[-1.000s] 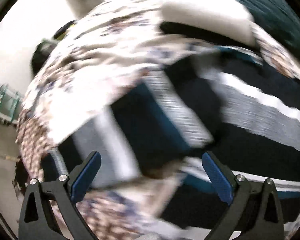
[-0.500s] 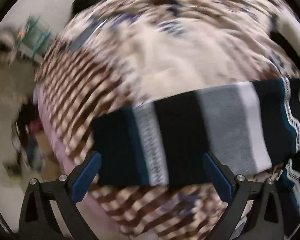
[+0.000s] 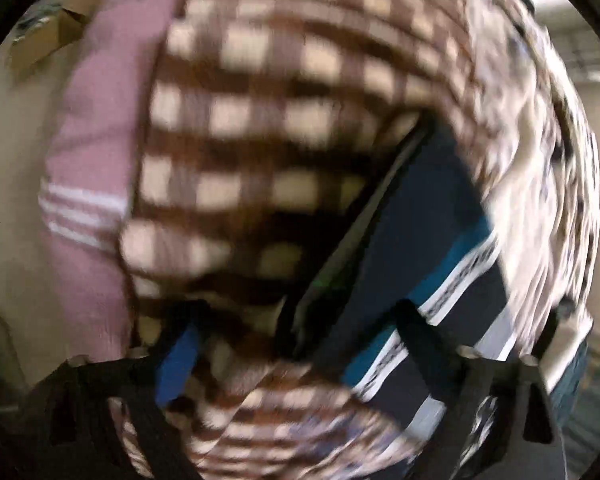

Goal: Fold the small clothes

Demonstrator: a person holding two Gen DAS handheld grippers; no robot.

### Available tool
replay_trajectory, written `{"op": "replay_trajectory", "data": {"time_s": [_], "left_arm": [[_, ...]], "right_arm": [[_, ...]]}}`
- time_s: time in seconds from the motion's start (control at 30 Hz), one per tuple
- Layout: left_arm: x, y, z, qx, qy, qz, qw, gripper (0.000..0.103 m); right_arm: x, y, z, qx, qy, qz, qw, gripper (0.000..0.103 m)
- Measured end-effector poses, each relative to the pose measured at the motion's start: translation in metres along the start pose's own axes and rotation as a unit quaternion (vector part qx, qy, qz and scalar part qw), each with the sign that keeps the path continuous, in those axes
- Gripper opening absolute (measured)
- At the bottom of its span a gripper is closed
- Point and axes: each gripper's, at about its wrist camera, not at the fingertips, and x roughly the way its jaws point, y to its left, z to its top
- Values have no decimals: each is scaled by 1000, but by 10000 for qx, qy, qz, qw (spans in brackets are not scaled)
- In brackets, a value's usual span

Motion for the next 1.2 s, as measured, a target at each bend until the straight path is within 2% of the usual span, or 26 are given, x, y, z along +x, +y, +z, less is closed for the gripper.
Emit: {"op": "replay_trajectory", "data": {"time_s": [0.03, 0.07, 0.1, 0.2, 0.3, 0.5, 0.6, 0.67, 0.77, 0.8, 0.83, 0.87, 0.9, 1.0, 1.03, 1.07, 1.13, 1.2], "left_arm": [[-5, -8, 0, 134, -212, 46, 9997, 44], [-10, -16, -1, 323, -374, 52, 9988, 19], [-15, -27, -4, 573, -574, 66, 9967, 10], [-30, -51, -18, 1114, -884, -2, 9898, 7], [-54, -82, -37, 1823, -1129, 112, 9767, 7], [-96, -106, -85, 2964, -1637, 65, 9409, 6], [-116, -127, -113, 3348, -1787, -222, 9249, 6], [-129, -153, -143, 3704, -1862, -497, 9087, 6], [-146, -202, -209, 4477, -1927, -975, 8677, 6], [-149, -221, -243, 4818, -1837, -1199, 8484, 6], [-149, -232, -264, 5029, -1762, -1313, 8360, 6], [-148, -244, -291, 5269, -1632, -1462, 8212, 6], [-143, -259, -329, 5593, -1356, -1646, 8010, 6], [-124, -278, -410, 6139, -740, -1941, 7615, 6], [-113, -283, -443, 6393, -538, -1981, 7410, 6], [-106, -285, -468, 6581, -446, -2002, 7245, 6], [-84, -286, -523, 6995, -251, -2011, 6853, 6], [-54, -288, -567, 7327, 45, -1776, 6570, 10]], "right_arm": [[1, -2, -1, -6, 21, -40, 10000, 90], [5, -5, -5, -27, 49, -40, 10000, 90], [9, -4, -7, -59, 75, -62, 9999, 90], [20, 6, -8, -233, 135, -94, 9996, 90], [29, 17, -6, -499, 208, -192, 9984, 90], [30, 19, 5, -692, 281, 159, 9971, 90], [24, 9, 11, -655, 251, 396, 9968, 90], [21, -3, 12, -568, 280, 677, 9957, 90], [23, -28, 10, -439, 386, 1152, 9916, 90], [25, -34, 8, -436, 420, 1156, 9914, 90], [29, -44, 5, -423, 482, 1146, 9913, 90], [35, -57, 1, -364, 570, 1119, 9914, 90], [39, -68, -2, -290, 640, 1088, 9916, 90], [53, -110, -9, 103, 853, 1047, 9908, 90], [57, -124, -10, 240, 891, 1024, 9904, 90], [60, -142, -11, 400, 927, 982, 9900, 90], [64, -163, -11, 567, 963, 977, 9889, 90], [68, -184, -11, 702, 994, 949, 9880, 90]]}}
